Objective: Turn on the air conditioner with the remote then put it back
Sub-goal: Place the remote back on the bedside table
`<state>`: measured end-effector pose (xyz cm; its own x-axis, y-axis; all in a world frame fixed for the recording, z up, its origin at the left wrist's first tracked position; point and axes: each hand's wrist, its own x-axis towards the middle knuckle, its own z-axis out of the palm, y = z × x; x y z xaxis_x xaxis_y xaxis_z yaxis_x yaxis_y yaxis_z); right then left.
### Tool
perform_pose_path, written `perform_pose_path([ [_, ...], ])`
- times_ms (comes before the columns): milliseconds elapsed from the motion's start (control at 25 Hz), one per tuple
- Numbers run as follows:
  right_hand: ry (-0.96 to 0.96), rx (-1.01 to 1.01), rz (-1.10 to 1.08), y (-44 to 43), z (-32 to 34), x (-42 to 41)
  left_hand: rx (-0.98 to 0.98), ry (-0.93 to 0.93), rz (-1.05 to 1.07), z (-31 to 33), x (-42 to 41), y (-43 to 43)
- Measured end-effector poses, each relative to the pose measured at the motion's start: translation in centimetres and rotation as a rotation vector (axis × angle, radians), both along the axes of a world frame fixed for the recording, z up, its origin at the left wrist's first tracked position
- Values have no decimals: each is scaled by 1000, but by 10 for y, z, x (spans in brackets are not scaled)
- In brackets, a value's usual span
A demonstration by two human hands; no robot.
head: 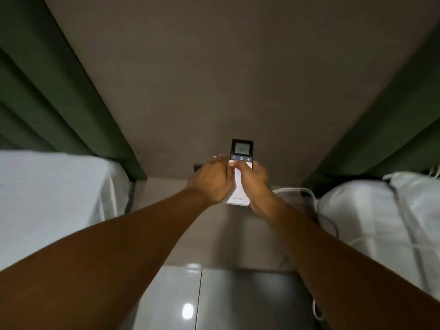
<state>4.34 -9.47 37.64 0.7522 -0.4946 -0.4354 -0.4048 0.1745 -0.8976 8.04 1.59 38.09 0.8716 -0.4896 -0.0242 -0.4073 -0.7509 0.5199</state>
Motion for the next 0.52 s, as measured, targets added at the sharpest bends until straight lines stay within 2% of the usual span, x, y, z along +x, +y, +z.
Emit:
perform_pose_path([
  [160, 87, 161, -72, 7, -173, -23, -60, 175, 145, -162, -36, 3],
  [240, 148, 173, -71, 9, -248, -39, -96, 272, 230, -235, -53, 1],
  [400, 199, 181, -70, 13, -343, -60, -149, 395, 410, -333, -72, -4],
  [520, 240, 115, -100, 17, -379, -65, -220, 498, 507, -373, -76, -5],
])
